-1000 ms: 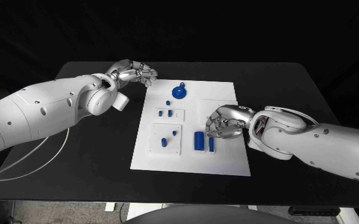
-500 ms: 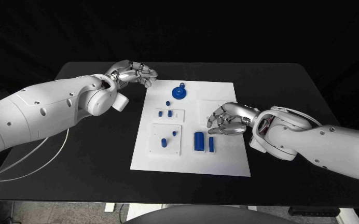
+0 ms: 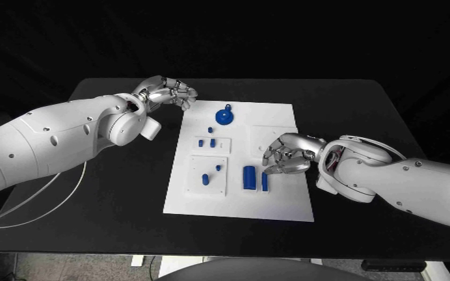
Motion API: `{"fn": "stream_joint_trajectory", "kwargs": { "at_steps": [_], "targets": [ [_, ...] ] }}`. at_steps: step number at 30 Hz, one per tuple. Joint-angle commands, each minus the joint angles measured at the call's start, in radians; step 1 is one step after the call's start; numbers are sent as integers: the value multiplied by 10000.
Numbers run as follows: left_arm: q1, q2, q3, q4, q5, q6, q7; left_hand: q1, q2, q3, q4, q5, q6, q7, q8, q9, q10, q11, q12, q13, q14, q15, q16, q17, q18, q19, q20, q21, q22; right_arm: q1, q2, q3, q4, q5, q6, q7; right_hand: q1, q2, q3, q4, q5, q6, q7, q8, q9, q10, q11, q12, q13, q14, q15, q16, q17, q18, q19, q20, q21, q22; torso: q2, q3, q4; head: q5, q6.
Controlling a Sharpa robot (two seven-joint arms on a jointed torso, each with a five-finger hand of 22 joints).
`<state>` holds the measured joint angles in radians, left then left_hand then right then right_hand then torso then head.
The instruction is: Assemble the parts on the task board
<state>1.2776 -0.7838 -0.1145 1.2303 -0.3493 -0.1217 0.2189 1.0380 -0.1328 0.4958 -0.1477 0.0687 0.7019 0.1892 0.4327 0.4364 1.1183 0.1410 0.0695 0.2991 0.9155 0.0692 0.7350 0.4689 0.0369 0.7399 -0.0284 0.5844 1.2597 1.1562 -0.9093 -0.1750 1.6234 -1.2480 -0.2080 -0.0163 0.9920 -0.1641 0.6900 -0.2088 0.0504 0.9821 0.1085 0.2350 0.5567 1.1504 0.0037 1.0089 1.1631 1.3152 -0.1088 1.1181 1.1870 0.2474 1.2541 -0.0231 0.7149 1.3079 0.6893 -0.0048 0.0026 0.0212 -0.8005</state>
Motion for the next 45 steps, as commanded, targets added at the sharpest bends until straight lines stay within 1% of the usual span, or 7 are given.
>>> {"fn": "stream_joint_trajectory", "kwargs": {
  "at_steps": [1, 4, 10, 17, 26, 29, 45],
  "targets": [
    [6, 16, 4, 26, -25, 134, 91, -4, 24, -8, 63, -38, -39, 105, 62, -17, -56, -30, 55, 13, 54, 19, -46, 14, 200, 68, -3, -32, 14, -27, 41, 1, 65, -322, 299, -82, 111, 12, -9, -75, -14, 106, -21, 75, 22, 4, -102, 44, -10, 33, -58, -42, 17, 144, -2, -77, -47, 128, 1, 5, -1, -18, 2],
    [6, 20, 4, 28, -30, 134, 96, -4, 25, -8, 63, -38, -39, 105, 63, -19, -56, -31, 55, 13, 54, 19, -47, 15, 200, 68, -3, -33, 15, -33, 58, 1, 72, -347, 307, -133, 164, 71, -6, -130, -14, 151, -36, 107, 38, 16, -116, 48, -14, 37, -70, -41, 23, 144, 3, -74, -47, 129, 4, 8, 4, -10, -9],
    [6, 14, 3, 31, -33, 126, 94, -2, 24, -8, 63, -38, -39, 105, 65, -21, -56, -31, 55, 13, 54, 18, -48, 18, 201, 69, -3, -35, 17, -42, 72, 1, -12, -365, 262, -218, 323, 228, 15, -305, -14, 363, -101, 243, 105, 58, -174, 61, -27, 46, -122, -39, 39, 144, 24, -72, -43, 134, 5, -5, 12, -51, -13],
    [7, 6, 4, 43, -37, 132, 92, -1, 24, -9, 63, -38, -40, 105, 68, -24, -56, -31, 55, 13, 55, 18, -50, 20, 200, 70, -3, -37, 19, -141, 144, 1, -41, -447, 205, -130, 641, 584, 176, -570, -14, 825, -263, 547, 293, 145, -324, 82, -43, 58, -251, -28, 65, 144, 40, -55, -30, 148, 5, -1, 8, -29, -49],
    [7, -15, 4, 45, -44, 139, 79, 1, 22, -11, 63, -39, -41, 105, 71, -28, -57, -30, 54, 13, 55, 18, -52, 23, 200, 70, -3, -41, 22, -217, 216, 2, -62, -638, 152, -124, 676, 714, 174, -716, -15, 978, -319, 686, 422, 194, -377, 86, -51, 80, -299, 8, 100, 144, 82, -40, 7, 163, 6, 7, 5, -9, -88],
    [7, -13, 4, 49, -46, 151, 74, 1, 21, -11, 62, -39, -42, 105, 72, -30, -57, -30, 54, 13, 55, 18, -53, 25, 200, 70, -3, -42, 23, -221, 212, 2, -84, -868, 209, -161, 674, 736, 161, -744, -15, 1013, -334, 740, 486, 200, -391, 83, -53, 81, -310, 14, 107, 144, 85, -36, 8, 161, 0, -2, 3, -3, -100],
    [7, -24, 3, 31, -61, 170, 54, 0, 18, -14, 65, -42, -45, 106, 77, -36, -59, -29, 53, 14, 54, 19, -58, 30, 199, 71, -2, -48, 28, -265, 231, 3, -108, -1299, 246, -198, 669, 812, 128, -796, -16, 1007, -355, 925, 805, 214, -411, 78, -44, 93, -322, 41, 136, 144, 103, -17, 27, 165, 1, 3, 8, -13, -127]
  ]
}}
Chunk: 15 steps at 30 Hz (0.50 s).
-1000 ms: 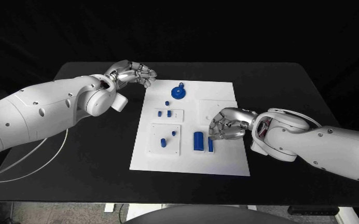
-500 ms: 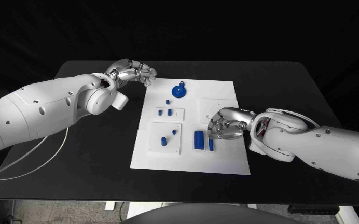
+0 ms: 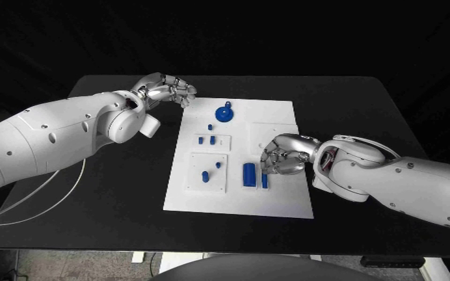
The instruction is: Assemble the parts on the task board
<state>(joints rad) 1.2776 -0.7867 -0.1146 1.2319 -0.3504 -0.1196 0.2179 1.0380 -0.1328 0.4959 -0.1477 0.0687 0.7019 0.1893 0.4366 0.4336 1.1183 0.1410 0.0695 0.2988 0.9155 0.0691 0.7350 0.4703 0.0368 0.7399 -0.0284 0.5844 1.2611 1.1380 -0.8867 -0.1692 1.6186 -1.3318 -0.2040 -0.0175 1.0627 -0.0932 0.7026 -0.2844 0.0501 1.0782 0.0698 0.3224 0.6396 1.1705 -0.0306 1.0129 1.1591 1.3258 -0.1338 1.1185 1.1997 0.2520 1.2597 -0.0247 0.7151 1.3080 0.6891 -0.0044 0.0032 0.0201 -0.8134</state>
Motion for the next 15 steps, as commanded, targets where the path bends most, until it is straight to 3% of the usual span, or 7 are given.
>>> {"fn": "stream_joint_trajectory", "kwargs": {
  "at_steps": [1, 6, 15],
  "targets": [
    [7, 10, 4, 14, -51, 153, 65, 0, 18, -15, 65, -42, -45, 105, 38, -9, -59, -29, 54, 17, 54, 19, -58, 16, 200, 71, -2, -49, 14, -95, 18, -55, -81, -474, 195, -187, -37, 103, 2, -40, -13, 47, 32, 51, -24, 13, -69, 38, -4, -13, -72, 36, 10, 98, 48, -1, 25, 165, 2, -1, 0, -5, 5],
    [7, 20, 4, 11, -55, 175, 65, 1, 18, -15, 65, -42, -45, 105, 39, -11, -60, -29, 53, 17, 54, 20, -60, 17, 200, 71, -2, -50, 15, -148, 64, -55, -150, -766, 99, -173, -80, 227, -124, -65, -13, -8, 28, 104, 121, -4, -71, 38, 11, -19, -74, 42, 22, 98, 33, -2, 37, 174, 4, -3, 5, -3, -5],
    [7, 12, 4, 14, -58, 181, 66, 2, 20, -15, 67, -43, -47, 105, 42, -15, -61, -29, 53, 17, 53, 20, -63, 21, 200, 71, -2, -54, 18, -186, 118, -54, -247, -1171, -175, -116, -56, 231, -188, -63, -13, -58, 24, 142, 248, -11, -75, 37, 22, -27, -78, 41, 29, 98, 19, -7, 43, 175, 1, -6, 2, -2, -8]
  ]
}}
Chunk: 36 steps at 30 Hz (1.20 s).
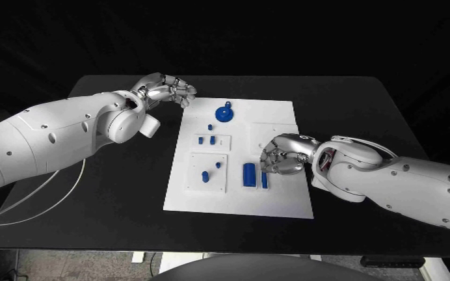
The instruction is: Assemble the parts on the task board
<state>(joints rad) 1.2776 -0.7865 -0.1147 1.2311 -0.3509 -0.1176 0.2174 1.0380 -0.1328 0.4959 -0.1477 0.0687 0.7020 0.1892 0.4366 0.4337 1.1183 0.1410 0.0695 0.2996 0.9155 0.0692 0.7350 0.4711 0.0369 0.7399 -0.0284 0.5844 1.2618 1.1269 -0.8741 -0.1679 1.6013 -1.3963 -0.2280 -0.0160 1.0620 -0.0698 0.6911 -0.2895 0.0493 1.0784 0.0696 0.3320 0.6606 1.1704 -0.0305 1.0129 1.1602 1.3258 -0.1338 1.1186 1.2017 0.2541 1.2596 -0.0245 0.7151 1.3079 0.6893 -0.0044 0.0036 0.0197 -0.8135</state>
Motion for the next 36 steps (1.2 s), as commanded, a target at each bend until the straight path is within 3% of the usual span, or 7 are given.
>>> {"fn": "stream_joint_trajectory", "kwargs": {
  "at_steps": [1, 9, 13, 17, 23, 32, 36],
  "targets": [
    [7, 11, 5, 24, -53, 159, 71, 3, 20, -15, 67, -43, -48, 106, 43, -17, -61, -29, 52, 9, 53, 20, -63, 12, 199, 71, -1, -55, 11, -76, -6, -67, -82, -543, 54, -119, -41, -11, -73, -9, -5, -66, 27, 49, 52, -11, -76, 37, 11, -28, -80, 39, 8, 77, 19, -9, 42, 174, -2, -8, -4, 2, -9],
    [7, 16, 5, 21, -53, 137, 85, 2, 20, -16, 68, -44, -49, 106, 45, -20, -61, -28, 52, 10, 53, 20, -66, 15, 199, 71, -1, -58, 13, -74, -75, -64, -115, 806, -421, 284, 32, -229, 144, 132, -2, -169, 32, 108, 279, -53, -67, -43, -28, -64, -94, -49, -34, 77, -7, -14, -42, 108, -12, -12, -4, -13, 24],
    [7, 26, 5, 29, -52, 122, 106, 1, 19, -17, 69, -44, -50, 106, 46, -22, -62, -28, 52, 9, 53, 21, -67, 16, 198, 71, 0, -60, 14, -64, -160, -58, -142, 2475, -632, 633, -66, -792, 521, 554, 33, -428, 60, -22, 371, -125, -44, -102, -50, -80, -77, -146, -84, 77, -23, 13, -116, 70, -17, -19, -10, -24, 52],
    [7, 63, 6, 17, 2, 62, 157, -2, 15, -20, 71, -45, -51, 107, 48, -24, -63, -28, 52, 9, 53, 21, -69, 18, 198, 71, 0, -62, 16, 73, -238, -23, -132, 4283, -1153, 1458, -742, -1036, -67, 672, 587, -1018, 261, -379, 338, -262, 150, -153, -57, -133, 96, -248, -127, 77, -117, 41, -177, 75, -32, -28, -7, -66, 138],
    [6, 189, 5, -104, 574, 39, 190, -8, 13, -24, 74, -45, -52, 108, 49, -27, -63, -27, 52, 10, 53, 21, -70, 20, 197, 72, 1, -64, 18, 610, -262, 158, -306, 7242, -948, 2088, -1440, -595, -1675, 70, 1260, -1507, 462, -782, 251, -502, 326, -466, -353, -319, 297, -613, -324, 77, -454, 106, -497, -22, -50, -20, 26, -145, 341],
    [5, 278, 7, -489, 1415, -218, 524, 21, 75, -11, 64, -22, -8, 91, 93, -33, -14, -49, 78, 23, 71, 15, -70, 39, 200, 77, -3, -80, 31, 1001, 571, 422, -2701, 9190, -555, 2450, -1012, -368, -1642, 39, 1113, -1908, 870, -1075, 268, -2132, 810, -2184, -1855, -1929, 853, -3164, -1768, -210, -2575, 1022, -2574, -1016, -326, -121, 25, -227, 690],
    [10, 280, 19, -671, 1771, -366, 785, 70, 193, -6, -13, -6, 121, 30, 212, -60, 120, -106, 130, 54, -29, 82, -329, -21, 181, -6, 48, -193, 48, 1000, 1247, 671, -4270, 9993, 168, 2592, -963, -164, -1383, 34, 1202, -2245, 1142, -1287, 156, -2707, 1226, -4308, -3993, -3079, 1702, -5371, -3045, -549, -4369, 1550, -3961, -1702, -481, -124, 22, -227, 1032]
  ]
}}
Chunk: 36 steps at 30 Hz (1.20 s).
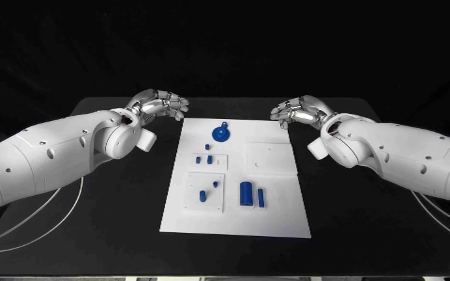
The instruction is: Assemble the parts on the task board
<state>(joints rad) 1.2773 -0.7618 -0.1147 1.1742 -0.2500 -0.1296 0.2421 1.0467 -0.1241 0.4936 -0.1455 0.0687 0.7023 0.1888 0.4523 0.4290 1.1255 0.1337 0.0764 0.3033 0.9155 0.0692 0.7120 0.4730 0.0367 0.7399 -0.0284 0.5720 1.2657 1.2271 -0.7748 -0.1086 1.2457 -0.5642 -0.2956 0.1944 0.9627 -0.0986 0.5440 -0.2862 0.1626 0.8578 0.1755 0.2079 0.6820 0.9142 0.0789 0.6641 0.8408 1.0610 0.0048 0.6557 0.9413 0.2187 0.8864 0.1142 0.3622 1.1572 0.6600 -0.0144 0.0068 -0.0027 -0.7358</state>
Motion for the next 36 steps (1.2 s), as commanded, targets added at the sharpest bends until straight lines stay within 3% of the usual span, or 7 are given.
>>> {"fn": "stream_joint_trajectory", "kwargs": {
  "at_steps": [1, 13, 26, 27, 34, 35, 36],
  "targets": [
    [15, 45, 20, -144, 815, -260, 570, -11, 130, 23, -48, -4, 157, 16, 82, -17, 87, -52, 78, 25, -63, 106, -181, -64, 178, -36, 67, -100, 9, -2, 355, 121, -933, 1824, 947, 514, 146, 133, 65, -141, 77, -30, 93, -49, -105, 235, 162, -1552, -1726, -268, 458, -1235, -825, -171, -761, 226, -533, -240, -220, -23, -5, -7, 278],
    [17, 701, 44, -1054, 1642, -841, 1112, -317, 32, -71, -248, -79, -425, -386, -371, -466, -1908, 35, -136, -842, -2469, 822, -2807, -835, -315, -2133, 820, -1575, -211, -354, 1773, 925, -3600, 3073, 1818, 879, -255, 544, -538, -4, 427, -476, -33, -351, -949, 676, 729, -4998, -5460, -1732, 1385, -4183, -2801, -223, -2315, 902, -1888, -1034, -699, -122, 101, -93, 1085],
    [-85, 1387, 43, -1938, 1362, -840, 1158, -836, -550, -369, 467, -189, -1999, -1117, -1046, -598, -3808, -388, -118, -1720, -3868, 939, -3588, -1069, -367, -3675, 1466, -2271, 114, -627, 2059, 997, -3713, 3100, 1766, 828, -564, 503, -986, 3, 713, -1034, 94, -428, -1292, 650, 854, -5930, -6579, -2169, 1466, -4659, -3659, -42, -2542, 1205, -2567, -1705, -991, -25, -3, 82, 1510],
    [-55, 1343, 37, -1930, 1521, -788, 907, -10467, 1241, -4936, 1455, -687, -7023, -1888, -4523, -4290, -11255, -1337, -764, -3033, -9155, -692, -7120, -4730, -367, -7399, 284, -5720, -3727, -631, 2064, 989, -3715, 2964, 1570, 687, -9627, 986, -5440, 2862, -1626, -8578, -1755, -2079, -6820, -9142, -789, -6641, -8408, -10610, -48, -6557, -9413, -2187, -8864, -1142, -3622, -11572, -928, -73, 40, 31, 1445],
    [-270, 1195, 145, -1359, 1616, -1333, 1088, -10467, 1241, -4936, 1455, -687, -7023, -1888, -4523, -4290, -11255, -1337, -764, -3033, -9155, -692, -7120, -4730, -367, -7399, 284, -5720, -5552, -713, 1912, 996, -3215, 3156, 1117, 871, -9627, 986, -5440, 2862, -1626, -8578, -1755, -2079, -6820, -9142, -789, -6641, -8408, -10610, -48, -6557, -9413, -2187, -8864, -1142, -3622, -11572, -1126, 114, -53, 27, 1370],
    [-329, 1154, 175, -1201, 1642, -1484, 1139, -10467, 1241, -4936, 1455, -687, -7023, -1888, -4523, -4290, -11255, -1337, -764, -3033, -9155, -692, -7120, -4730, -367, -7399, 284, -5720, -12657, -751, 1843, 999, -2985, 3245, 908, 956, -9627, 986, -5440, 2862, -1626, -8578, -1755, -2079, -6820, -9142, -789, -6641, -8408, -10610, -48, -6557, -9413, -2187, -8864, -1142, -3622, -11572, -1153, 139, -66, 27, 1360],
    [-398, 1106, 209, -1018, 1673, -1658, 1197, -10467, 1241, -4936, 1455, -687, -7023, -1888, -4523, -4290, -11255, -1337, -764, -3033, -9155, -692, -7120, -4730, -367, -7399, 284, -5720, -12657, -781, 1787, 1002, -2802, 3315, 742, 1024, -9627, 986, -5440, 2862, -1626, -8578, -1755, -2079, -6820, -9142, -789, -6641, -8408, -10610, -48, -6557, -9413, -2187, -8864, -1142, -3622, -11572, -1158, 144, -68, 27, 1358]
  ]
}}
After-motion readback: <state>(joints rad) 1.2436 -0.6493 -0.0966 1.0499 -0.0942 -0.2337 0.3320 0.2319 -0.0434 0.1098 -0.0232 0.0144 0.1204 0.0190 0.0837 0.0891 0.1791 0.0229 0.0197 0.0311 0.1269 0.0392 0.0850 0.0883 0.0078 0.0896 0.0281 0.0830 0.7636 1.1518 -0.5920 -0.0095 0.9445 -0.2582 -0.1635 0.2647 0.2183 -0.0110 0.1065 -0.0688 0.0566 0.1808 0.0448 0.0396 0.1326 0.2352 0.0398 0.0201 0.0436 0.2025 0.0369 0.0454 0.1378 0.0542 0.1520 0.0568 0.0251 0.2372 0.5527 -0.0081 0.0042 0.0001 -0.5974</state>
